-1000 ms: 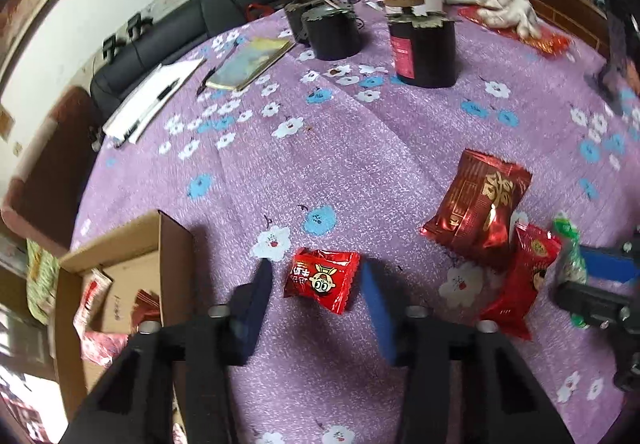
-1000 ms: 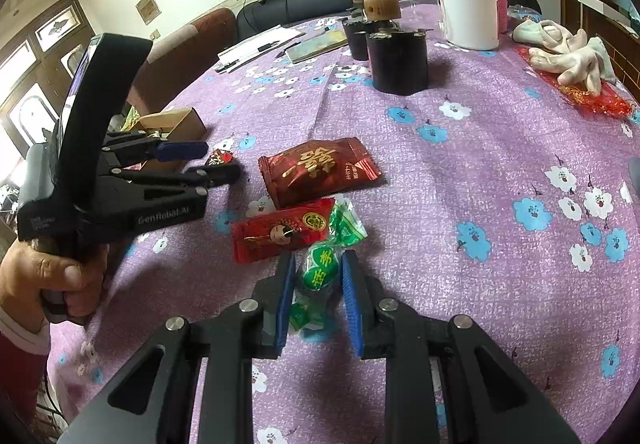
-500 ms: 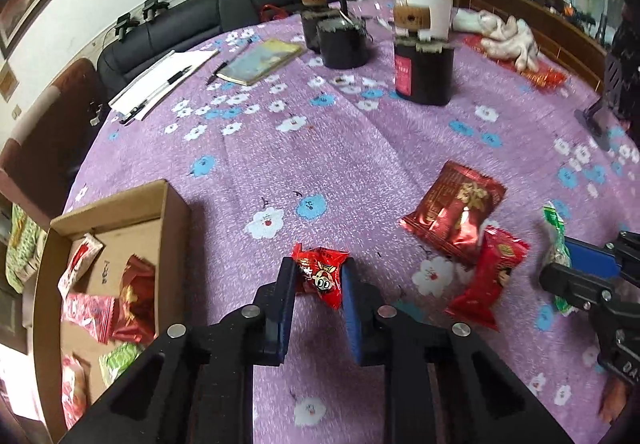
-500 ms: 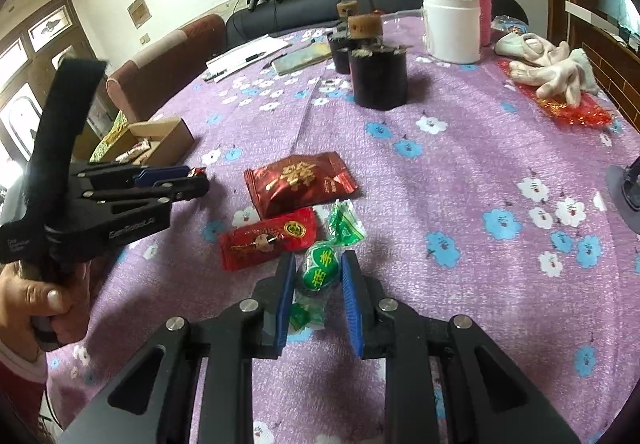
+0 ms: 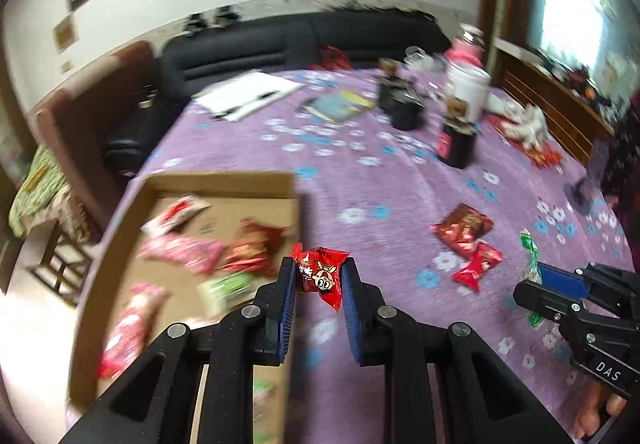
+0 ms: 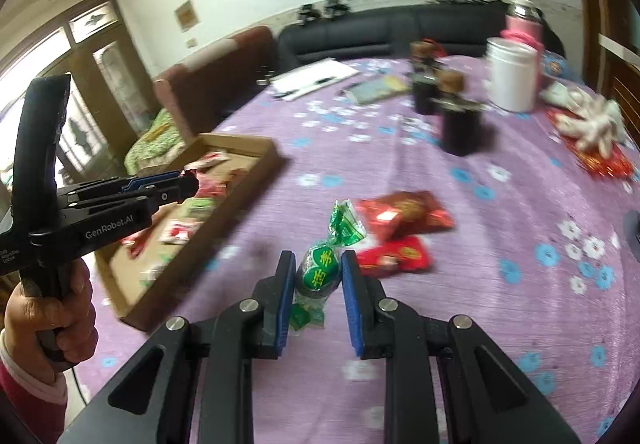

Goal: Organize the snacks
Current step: 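Carry both held snacks over the box and open both grippers to drop them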

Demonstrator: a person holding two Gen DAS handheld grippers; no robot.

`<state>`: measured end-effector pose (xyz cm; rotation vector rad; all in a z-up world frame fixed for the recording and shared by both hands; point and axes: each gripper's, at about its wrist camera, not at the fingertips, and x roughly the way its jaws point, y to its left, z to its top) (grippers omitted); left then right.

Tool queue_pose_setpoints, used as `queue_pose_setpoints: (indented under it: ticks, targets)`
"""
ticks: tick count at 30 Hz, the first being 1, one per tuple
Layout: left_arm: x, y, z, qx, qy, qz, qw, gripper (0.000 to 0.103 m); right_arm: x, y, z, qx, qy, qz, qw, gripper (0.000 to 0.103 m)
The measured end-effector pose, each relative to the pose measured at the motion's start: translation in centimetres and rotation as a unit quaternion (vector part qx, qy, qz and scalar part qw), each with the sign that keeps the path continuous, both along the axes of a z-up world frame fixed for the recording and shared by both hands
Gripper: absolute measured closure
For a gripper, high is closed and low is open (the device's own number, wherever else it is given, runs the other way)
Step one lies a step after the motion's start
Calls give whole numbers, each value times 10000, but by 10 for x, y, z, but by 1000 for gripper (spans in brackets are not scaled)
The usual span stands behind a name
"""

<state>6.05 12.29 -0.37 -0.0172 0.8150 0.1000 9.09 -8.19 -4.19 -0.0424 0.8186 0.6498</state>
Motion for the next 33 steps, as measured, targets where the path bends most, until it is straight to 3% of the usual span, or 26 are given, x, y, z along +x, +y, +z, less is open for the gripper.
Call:
queue_pose_setpoints:
  ticks: [6,13,21,33]
  targets:
    - [-56,64,8,-38,-99,784,9969,80,-29,59,6,107,34,686,9976,80]
    - [-93,124,-8,-9,18,1481,9890,80,-53,129,8,32,30,1344,9909,80]
    - [-101,141,-30,-21,184,1635,9864,80,-59,196,-11,-314,145,1761,9838,80]
    - [-93,144,-43,29,310,1666,9855,80,-55,217,-33,-567,284,1814,9814,80]
